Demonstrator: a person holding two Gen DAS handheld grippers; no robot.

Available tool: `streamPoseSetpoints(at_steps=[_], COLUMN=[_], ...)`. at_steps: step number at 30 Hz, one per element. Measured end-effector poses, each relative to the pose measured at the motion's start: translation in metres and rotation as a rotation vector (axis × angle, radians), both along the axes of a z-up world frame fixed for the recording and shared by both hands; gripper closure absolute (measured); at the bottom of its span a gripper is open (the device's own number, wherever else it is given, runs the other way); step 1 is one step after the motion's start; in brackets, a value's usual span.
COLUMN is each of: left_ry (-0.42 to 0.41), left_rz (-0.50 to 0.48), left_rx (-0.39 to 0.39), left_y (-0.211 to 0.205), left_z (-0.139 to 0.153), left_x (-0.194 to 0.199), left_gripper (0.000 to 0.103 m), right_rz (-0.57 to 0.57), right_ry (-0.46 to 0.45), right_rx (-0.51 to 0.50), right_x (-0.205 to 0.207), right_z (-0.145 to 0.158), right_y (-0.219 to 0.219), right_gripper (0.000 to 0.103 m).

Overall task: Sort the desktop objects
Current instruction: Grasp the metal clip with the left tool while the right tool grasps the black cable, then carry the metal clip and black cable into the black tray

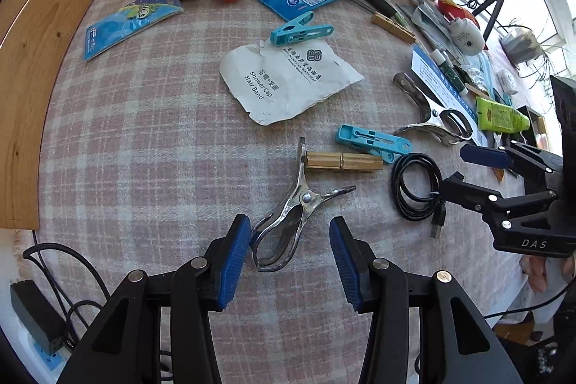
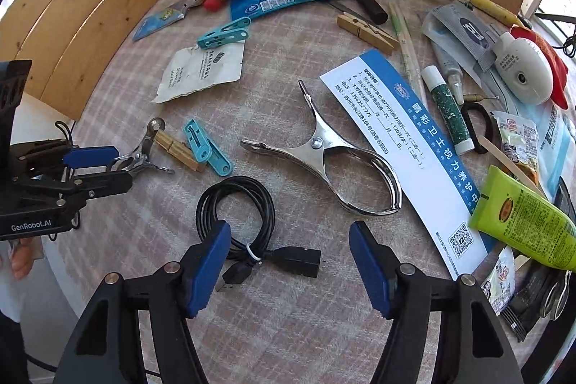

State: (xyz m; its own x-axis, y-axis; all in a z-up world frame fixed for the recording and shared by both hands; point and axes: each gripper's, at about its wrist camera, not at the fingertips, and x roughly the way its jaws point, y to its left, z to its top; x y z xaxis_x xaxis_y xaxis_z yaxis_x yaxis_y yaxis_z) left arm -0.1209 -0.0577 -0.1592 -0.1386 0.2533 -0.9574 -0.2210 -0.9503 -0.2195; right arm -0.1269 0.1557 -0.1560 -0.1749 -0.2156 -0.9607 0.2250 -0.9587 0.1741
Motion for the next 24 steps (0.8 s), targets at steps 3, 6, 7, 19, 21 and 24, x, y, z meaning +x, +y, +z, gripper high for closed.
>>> streamPoseSetpoints(at_steps=[3, 6, 7, 19, 21, 24], left_ry=[0.007, 0.005, -0.001, 0.037, 0.040, 0.049], left_rz=[-0.025, -0.036, -0.037, 0.019, 0.033, 0.048], left_rx=[-0.022, -0.060, -0.064, -0.084, -0.073, -0.058], left_y=[0.011, 0.023, 0.025, 0.022, 0.021, 0.023], left_z=[-0.003, -0.010, -0.012, -0.010, -0.009, -0.004], left_x=[0.007, 0.007, 0.007, 0.020, 0.030, 0.044], left_gripper=[0.053, 0.053, 0.053, 0.074, 0.076, 0.076], right_rz=[0.017, 0.013, 0.016, 0.071, 0.059, 0.047], right_ry=[-0.016, -0.009, -0.005, 0.042, 0.032, 0.033], right_rx=[0.009, 0.004, 0.010, 0.085, 0.063, 0.052], right_x=[0.002, 0.002, 0.002, 0.014, 0.021, 0.033], right_z=[-0.008, -0.008, -0.009, -0.011, -0.010, -0.008], right_y=[-0.002, -0.002, -0.003, -0.011, -0.004, 0.007], right_gripper=[0.053, 0.053, 0.054, 0.091, 0.092, 0.092])
